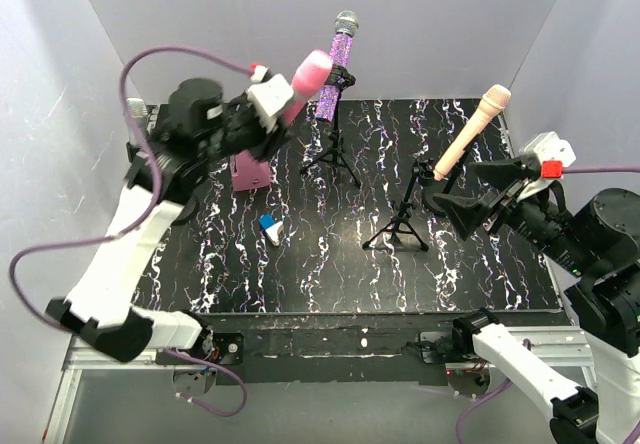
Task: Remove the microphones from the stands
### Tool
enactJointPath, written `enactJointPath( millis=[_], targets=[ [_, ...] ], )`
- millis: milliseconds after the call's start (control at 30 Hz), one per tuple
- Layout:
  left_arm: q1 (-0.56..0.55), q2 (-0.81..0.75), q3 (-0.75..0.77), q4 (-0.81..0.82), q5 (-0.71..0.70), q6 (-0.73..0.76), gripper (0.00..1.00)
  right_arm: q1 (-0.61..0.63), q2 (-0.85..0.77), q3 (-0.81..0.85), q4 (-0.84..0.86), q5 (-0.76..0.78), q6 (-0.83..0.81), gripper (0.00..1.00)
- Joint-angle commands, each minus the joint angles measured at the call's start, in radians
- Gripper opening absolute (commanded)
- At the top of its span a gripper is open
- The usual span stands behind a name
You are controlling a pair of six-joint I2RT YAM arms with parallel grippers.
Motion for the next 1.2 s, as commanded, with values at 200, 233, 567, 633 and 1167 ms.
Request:
enactJointPath(
  millis=[200,233,567,633,1167],
  targets=[
    [0.073,-0.192,-0.235,-0.781,-0.275,0.352,0.0,-0.017,0.039,-0.04,-0.074,-0.018,-0.075,0.91],
    [0.079,-0.218,-0.284,-0.789,-0.291,0.372,0.0,-0.017,0.044,-0.044,-0.07,-0.019,-0.075,0.91],
    [0.08,-0.461,-0.837,-0.761,-0.349,0.771,0.0,-0.044,0.108,-0.011,-0.025,-0.106,-0.059,0.9],
    [0.08,-0.469,-0.921,-0.719,-0.357,0.838,0.0,-0.046,0.107,-0.008,-0.031,-0.133,-0.073,0.9],
    [0.082,-0.208,-1.204,-0.358,-0.375,1.037,0.0,-0.046,0.141,0.059,-0.174,-0.13,-0.105,0.88]
  ],
)
